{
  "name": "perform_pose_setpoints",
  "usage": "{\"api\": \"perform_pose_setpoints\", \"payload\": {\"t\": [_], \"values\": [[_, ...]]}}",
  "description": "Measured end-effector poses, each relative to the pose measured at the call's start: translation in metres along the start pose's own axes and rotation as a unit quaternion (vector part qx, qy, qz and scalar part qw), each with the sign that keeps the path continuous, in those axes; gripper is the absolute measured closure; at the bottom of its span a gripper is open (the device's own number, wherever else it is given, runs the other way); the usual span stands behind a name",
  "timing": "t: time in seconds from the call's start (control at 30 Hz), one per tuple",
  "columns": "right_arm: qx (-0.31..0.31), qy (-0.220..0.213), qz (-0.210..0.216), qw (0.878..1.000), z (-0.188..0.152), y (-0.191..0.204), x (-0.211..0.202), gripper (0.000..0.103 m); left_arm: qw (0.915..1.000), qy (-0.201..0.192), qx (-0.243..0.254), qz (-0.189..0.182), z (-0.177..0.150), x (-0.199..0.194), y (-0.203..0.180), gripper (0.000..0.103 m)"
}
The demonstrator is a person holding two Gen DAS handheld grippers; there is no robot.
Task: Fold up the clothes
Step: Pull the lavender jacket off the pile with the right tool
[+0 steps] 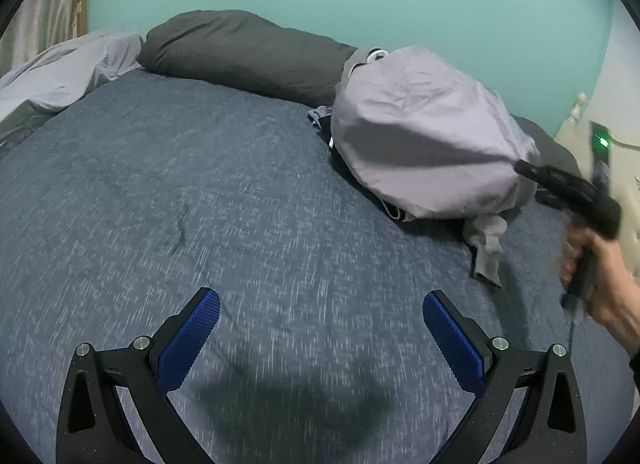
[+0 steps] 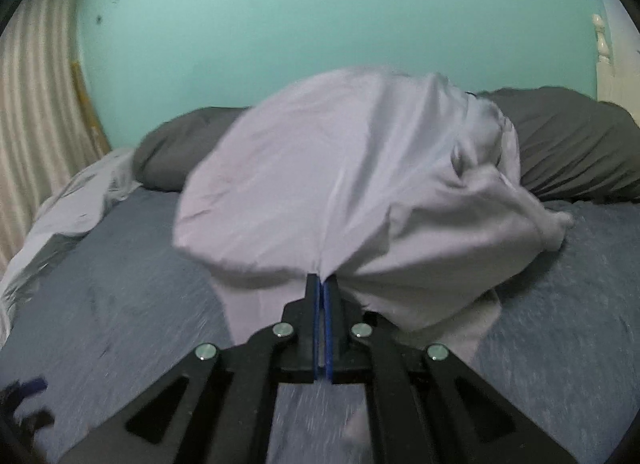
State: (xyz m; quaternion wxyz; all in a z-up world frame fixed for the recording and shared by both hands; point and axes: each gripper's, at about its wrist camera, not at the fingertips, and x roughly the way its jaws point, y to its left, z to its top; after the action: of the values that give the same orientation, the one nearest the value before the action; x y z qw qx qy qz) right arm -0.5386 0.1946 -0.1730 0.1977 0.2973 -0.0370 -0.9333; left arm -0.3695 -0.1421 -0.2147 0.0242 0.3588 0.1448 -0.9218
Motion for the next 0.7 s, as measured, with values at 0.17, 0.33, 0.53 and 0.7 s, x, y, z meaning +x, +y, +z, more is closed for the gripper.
{"api": "perform_pose_setpoints", "payload": {"t": [0.17,0.33,0.53,0.7], "values": [[-0.015,-0.012,0.040,0.999,-0.032,0.009,-0.080,0.102,0.9999,-0.014,0.002,0.000,-0.024,-0.037,-0.005,0.000],[-0.026,-0.028,0.054,0.998,-0.067,0.023,-0.165,0.102,0.9995,-0.031,0.003,0.000,-0.054,-0.089,-0.010,0.000],[-0.029,-0.045,0.070,0.996,-0.098,0.046,-0.278,0.102,0.9987,-0.051,0.004,0.000,-0.089,-0.151,-0.017,0.000],[-0.030,-0.038,0.080,0.996,-0.122,0.055,-0.335,0.102,0.9980,-0.063,0.012,0.002,-0.104,-0.185,-0.018,0.000]]}}
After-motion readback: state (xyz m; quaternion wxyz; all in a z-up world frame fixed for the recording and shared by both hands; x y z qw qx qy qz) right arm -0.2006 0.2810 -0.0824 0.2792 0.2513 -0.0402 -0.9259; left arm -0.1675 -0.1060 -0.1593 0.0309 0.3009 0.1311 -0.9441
